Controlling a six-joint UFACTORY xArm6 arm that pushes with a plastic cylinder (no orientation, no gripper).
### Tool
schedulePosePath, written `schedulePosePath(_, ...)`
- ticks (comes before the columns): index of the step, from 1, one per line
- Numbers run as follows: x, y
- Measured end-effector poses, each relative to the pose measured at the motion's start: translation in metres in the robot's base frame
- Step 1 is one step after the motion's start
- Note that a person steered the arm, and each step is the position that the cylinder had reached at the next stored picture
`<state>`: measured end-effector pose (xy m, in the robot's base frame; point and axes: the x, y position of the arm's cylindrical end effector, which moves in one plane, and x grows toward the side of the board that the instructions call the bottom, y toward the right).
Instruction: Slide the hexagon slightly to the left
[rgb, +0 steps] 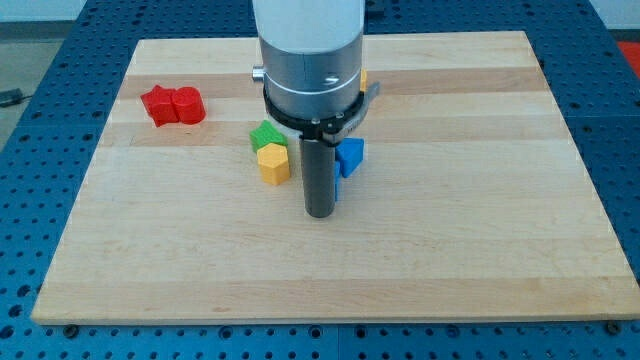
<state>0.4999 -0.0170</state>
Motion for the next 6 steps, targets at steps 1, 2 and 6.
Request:
schedulePosePath(1,-0.021,0.0)
schedulePosePath(2,-0.044,0.0)
schedulePosePath(6,-0.042,-0.072)
